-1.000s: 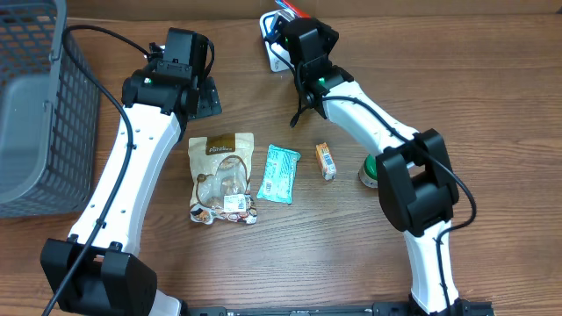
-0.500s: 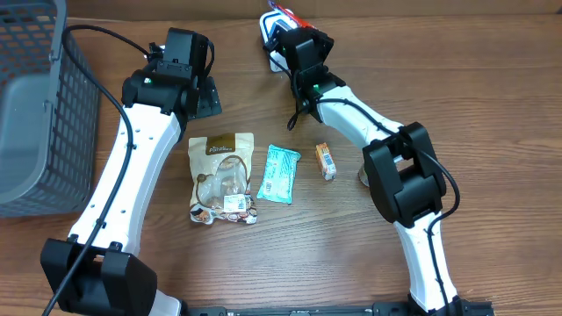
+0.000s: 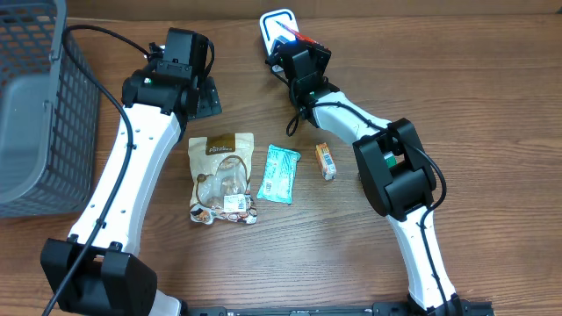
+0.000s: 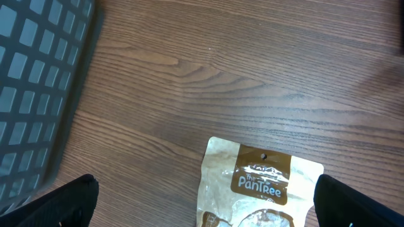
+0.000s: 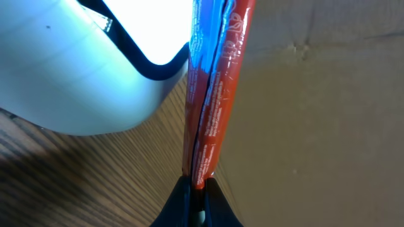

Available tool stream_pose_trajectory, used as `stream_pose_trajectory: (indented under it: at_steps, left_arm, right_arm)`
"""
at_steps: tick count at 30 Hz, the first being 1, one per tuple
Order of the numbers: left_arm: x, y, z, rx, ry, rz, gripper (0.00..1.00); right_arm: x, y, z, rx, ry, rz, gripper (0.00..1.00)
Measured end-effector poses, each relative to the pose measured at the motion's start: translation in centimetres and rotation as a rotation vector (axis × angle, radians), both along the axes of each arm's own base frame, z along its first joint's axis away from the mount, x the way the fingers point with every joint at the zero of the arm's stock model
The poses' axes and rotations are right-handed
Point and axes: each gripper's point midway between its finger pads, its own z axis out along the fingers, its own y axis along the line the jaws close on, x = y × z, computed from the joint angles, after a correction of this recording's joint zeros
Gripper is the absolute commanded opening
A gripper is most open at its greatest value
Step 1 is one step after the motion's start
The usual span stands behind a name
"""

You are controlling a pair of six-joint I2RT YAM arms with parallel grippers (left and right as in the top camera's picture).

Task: Scan the item barcode
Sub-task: 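Carry the red sticks up to the white scanner with the right gripper, then move the red sticks away from the scanner to the table's right side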

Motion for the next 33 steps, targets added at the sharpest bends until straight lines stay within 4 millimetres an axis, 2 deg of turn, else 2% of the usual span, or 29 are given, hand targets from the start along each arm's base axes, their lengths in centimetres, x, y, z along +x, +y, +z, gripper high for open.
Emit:
stream_pose_trajectory:
  at_steps: [11,17,25,29,33]
  left_arm:
    - [0.0,0.0,0.0,0.0,0.0,0.0,1.0]
    - [0.0,0.0,0.0,0.0,0.0,0.0,1.0]
    - [0.0,0.0,0.0,0.0,0.0,0.0,1.0]
    - [0.0,0.0,0.0,0.0,0.0,0.0,1.0]
    - [0.0,0.0,0.0,0.0,0.0,0.0,1.0]
  right_arm:
    - [-0.2,0.2,0.1,-0.032,0.004,0.006,0.04]
    - [-0.5,1.2,0.1,-0.047,0.006,0.025,0.04]
    - [-1.0,0.9,0.4,-0.005,-0.002,-0.028,0.04]
    - [-2.2,0.3,2.5,0.05,0.019,-0.065,0.04]
    - [-4.7,-0.5,7.8,0.173,0.04,-0.106,0.04]
